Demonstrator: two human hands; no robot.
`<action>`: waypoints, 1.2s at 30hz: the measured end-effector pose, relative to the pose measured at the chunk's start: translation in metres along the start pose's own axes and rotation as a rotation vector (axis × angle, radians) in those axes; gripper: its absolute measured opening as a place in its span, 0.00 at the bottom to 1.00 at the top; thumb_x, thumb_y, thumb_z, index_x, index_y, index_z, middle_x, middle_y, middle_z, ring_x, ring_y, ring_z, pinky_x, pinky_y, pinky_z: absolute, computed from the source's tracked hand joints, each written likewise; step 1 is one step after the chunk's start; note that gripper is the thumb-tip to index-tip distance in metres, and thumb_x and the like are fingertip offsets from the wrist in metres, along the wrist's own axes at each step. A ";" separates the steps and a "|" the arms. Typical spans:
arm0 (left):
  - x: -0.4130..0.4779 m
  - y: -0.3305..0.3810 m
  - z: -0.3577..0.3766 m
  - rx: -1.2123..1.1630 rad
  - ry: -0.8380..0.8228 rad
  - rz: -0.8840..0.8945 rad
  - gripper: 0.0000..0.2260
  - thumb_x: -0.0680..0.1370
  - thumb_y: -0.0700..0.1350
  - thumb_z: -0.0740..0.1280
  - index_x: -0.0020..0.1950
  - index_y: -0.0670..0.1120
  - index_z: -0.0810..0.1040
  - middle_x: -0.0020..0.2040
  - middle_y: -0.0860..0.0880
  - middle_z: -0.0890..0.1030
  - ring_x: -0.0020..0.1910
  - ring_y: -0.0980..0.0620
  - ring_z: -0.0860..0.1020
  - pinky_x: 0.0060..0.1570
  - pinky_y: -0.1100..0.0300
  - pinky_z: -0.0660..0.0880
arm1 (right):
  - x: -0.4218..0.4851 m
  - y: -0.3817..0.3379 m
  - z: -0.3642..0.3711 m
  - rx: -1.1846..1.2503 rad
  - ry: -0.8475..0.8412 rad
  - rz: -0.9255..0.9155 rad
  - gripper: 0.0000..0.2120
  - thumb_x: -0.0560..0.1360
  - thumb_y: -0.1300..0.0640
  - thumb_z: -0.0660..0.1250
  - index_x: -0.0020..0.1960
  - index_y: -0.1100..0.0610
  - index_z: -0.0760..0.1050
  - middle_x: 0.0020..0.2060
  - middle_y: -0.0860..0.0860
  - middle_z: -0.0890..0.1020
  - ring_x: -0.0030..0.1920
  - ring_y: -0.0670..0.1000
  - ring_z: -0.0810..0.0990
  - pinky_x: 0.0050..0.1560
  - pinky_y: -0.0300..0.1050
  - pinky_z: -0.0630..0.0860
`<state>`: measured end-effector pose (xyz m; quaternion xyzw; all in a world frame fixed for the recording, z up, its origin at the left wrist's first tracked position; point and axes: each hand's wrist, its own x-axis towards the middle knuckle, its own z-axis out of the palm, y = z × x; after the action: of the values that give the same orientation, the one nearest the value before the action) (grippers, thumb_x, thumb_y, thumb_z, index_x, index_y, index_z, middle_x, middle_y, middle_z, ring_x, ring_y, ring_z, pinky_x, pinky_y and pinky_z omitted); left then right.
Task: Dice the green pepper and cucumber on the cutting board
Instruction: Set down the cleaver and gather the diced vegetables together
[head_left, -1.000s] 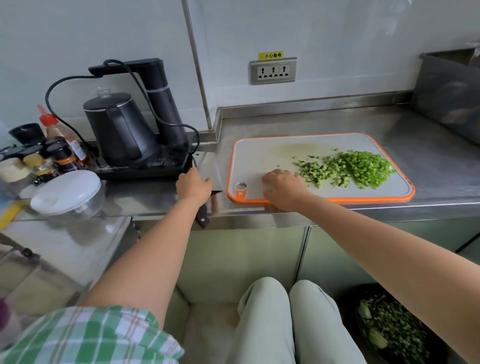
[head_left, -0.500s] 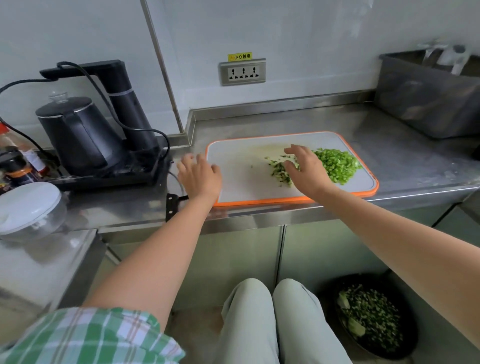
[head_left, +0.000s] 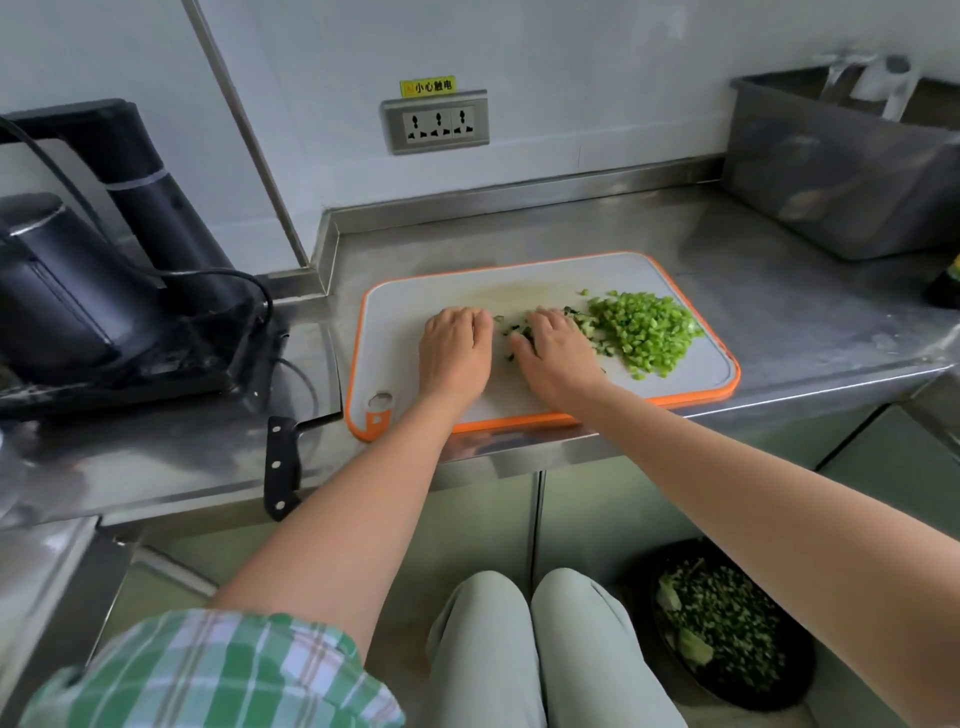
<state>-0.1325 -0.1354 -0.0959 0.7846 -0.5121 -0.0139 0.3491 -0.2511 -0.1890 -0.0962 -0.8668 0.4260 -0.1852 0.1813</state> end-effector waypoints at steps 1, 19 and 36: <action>0.002 0.000 0.002 -0.008 0.000 -0.021 0.16 0.84 0.44 0.54 0.56 0.36 0.78 0.59 0.37 0.78 0.61 0.40 0.72 0.62 0.54 0.62 | 0.001 -0.002 -0.001 0.054 -0.004 -0.009 0.23 0.83 0.52 0.54 0.72 0.66 0.63 0.73 0.61 0.64 0.74 0.57 0.59 0.72 0.44 0.51; 0.004 -0.003 0.015 -0.084 -0.024 -0.013 0.20 0.84 0.48 0.51 0.58 0.38 0.79 0.59 0.40 0.79 0.61 0.41 0.74 0.63 0.50 0.68 | 0.006 0.008 -0.006 0.095 0.079 0.033 0.23 0.83 0.53 0.53 0.72 0.65 0.64 0.73 0.62 0.63 0.75 0.58 0.57 0.74 0.48 0.51; 0.004 -0.006 0.018 -0.012 -0.068 0.132 0.19 0.84 0.50 0.53 0.65 0.42 0.76 0.66 0.44 0.76 0.66 0.44 0.71 0.68 0.52 0.65 | 0.002 0.011 -0.031 0.282 0.063 0.036 0.19 0.83 0.57 0.53 0.71 0.62 0.67 0.68 0.58 0.72 0.69 0.55 0.68 0.66 0.41 0.61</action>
<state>-0.1326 -0.1466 -0.1113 0.7462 -0.5742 -0.0206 0.3362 -0.2721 -0.2018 -0.0744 -0.8187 0.4166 -0.2670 0.2912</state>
